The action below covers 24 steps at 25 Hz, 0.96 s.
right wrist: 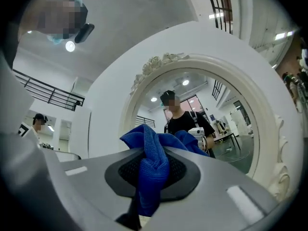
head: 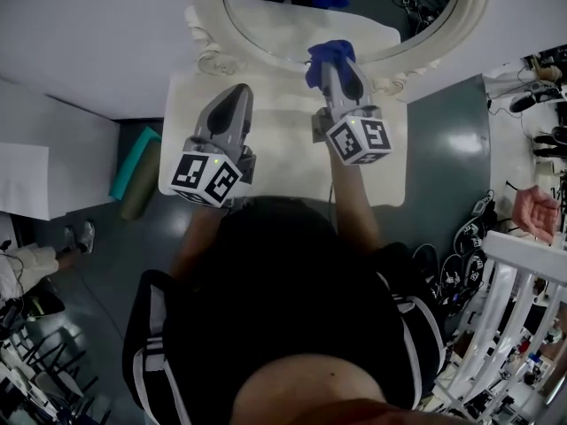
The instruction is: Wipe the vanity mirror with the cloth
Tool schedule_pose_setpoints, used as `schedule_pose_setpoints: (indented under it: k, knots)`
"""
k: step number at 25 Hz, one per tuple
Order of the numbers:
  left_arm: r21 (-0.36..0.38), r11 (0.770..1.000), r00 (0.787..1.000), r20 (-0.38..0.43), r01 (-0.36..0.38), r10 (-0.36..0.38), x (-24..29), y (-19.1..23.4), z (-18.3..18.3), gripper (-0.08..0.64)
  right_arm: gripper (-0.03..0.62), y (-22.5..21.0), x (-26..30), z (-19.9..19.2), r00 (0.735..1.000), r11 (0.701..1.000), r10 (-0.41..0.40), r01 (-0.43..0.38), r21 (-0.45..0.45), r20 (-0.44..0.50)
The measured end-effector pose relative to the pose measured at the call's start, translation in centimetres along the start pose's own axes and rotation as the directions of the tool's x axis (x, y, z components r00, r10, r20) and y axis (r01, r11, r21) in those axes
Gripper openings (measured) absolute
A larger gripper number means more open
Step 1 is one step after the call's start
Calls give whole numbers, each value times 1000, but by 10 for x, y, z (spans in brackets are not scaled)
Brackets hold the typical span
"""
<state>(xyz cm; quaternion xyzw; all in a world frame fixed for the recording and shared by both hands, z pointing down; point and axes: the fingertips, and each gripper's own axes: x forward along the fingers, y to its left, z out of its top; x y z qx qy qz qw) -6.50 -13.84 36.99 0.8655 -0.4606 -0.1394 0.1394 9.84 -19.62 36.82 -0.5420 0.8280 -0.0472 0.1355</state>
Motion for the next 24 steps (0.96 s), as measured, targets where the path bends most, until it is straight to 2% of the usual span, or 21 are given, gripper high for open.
schedule_pose_setpoints:
  k: [5,24]
  knots:
    - [-4,1000,1000,-1,6,-6,1,-2,-1,11,48,-4,-15,-8,999,998,-48,46,-50,-22]
    - [-25,1000,1000,3,8,-8,6,-3,1,11,48,-9,-25,-8,997,997,-71,70,-43,-17]
